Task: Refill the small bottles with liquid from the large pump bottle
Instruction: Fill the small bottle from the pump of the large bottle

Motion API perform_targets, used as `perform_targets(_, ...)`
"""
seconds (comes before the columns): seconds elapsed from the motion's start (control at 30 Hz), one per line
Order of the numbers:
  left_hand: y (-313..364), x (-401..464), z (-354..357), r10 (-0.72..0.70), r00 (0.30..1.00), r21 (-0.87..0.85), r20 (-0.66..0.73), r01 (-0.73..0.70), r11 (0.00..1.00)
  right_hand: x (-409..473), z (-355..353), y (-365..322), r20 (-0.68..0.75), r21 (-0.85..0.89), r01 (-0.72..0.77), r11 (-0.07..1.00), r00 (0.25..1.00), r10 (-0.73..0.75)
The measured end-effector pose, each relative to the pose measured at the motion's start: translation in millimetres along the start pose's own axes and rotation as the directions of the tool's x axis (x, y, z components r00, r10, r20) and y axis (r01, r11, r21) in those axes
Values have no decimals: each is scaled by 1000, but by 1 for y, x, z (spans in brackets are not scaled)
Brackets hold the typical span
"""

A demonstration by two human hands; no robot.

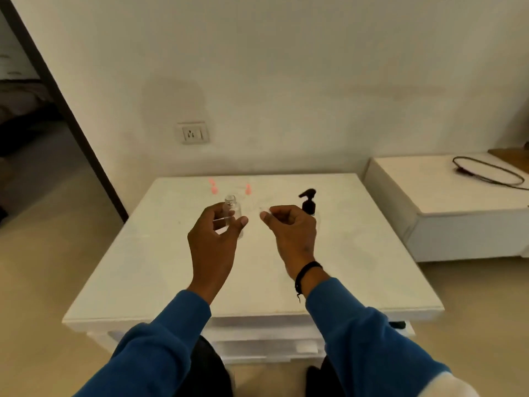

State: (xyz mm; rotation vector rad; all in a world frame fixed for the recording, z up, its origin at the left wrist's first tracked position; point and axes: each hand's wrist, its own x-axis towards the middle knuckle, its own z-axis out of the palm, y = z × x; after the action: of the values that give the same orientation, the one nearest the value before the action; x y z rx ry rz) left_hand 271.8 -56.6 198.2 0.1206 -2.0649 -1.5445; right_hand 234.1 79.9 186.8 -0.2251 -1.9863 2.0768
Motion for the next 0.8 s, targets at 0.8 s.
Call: perform_targets(0.8,-145,44,16,-179,977,47,-117,186,981,27,86,182,112,-487,-35,873,988,102)
